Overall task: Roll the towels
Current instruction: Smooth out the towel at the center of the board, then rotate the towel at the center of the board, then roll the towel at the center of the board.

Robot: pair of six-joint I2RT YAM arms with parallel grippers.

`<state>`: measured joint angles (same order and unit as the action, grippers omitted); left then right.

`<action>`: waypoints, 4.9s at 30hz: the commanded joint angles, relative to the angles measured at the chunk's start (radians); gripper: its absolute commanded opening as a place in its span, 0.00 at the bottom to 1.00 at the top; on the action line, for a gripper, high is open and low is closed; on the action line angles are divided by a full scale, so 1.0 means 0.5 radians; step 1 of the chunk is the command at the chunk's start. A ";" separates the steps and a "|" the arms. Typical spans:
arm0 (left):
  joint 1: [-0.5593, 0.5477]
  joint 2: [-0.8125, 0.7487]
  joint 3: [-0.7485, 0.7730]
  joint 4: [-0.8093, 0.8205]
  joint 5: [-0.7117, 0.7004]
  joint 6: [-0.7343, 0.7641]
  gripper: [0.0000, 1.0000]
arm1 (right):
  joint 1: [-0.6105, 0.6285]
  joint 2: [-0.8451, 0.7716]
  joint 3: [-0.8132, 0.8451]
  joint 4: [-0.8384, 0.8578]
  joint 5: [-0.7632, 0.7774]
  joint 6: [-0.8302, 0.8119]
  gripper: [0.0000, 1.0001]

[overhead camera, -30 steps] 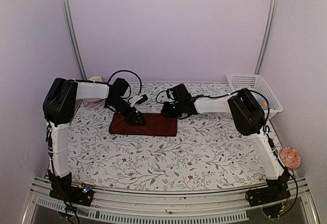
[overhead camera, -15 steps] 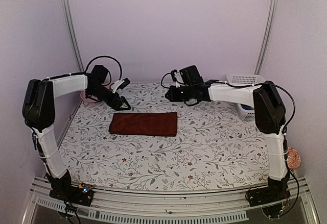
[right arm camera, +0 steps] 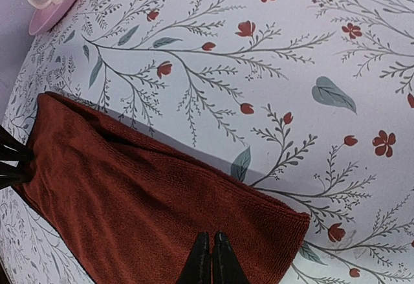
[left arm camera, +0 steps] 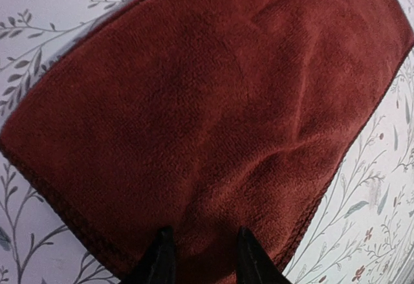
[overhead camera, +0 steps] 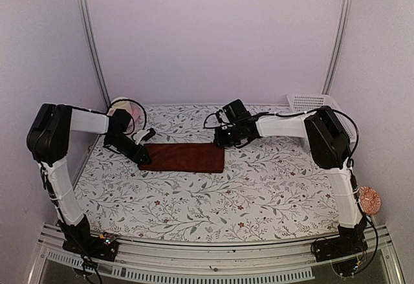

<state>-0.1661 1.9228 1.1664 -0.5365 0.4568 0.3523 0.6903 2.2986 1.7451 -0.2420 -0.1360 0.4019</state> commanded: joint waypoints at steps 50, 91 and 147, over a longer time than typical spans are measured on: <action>0.700 -0.905 -0.193 -0.375 0.548 0.509 0.97 | 0.365 -0.894 -0.377 -0.461 0.812 -0.232 0.40; 0.705 -0.947 -0.317 -0.234 0.523 0.501 0.97 | 0.157 0.614 0.766 -0.012 0.665 -0.761 0.13; -1.561 -0.037 -0.394 1.157 -1.071 1.157 0.51 | -0.145 -1.672 -1.332 -0.097 0.783 -0.663 0.99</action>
<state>-0.9222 1.8503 0.9649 0.0051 -0.0101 0.9375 0.6147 1.5299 1.1015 -0.3130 0.2348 0.0319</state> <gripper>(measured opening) 0.578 0.989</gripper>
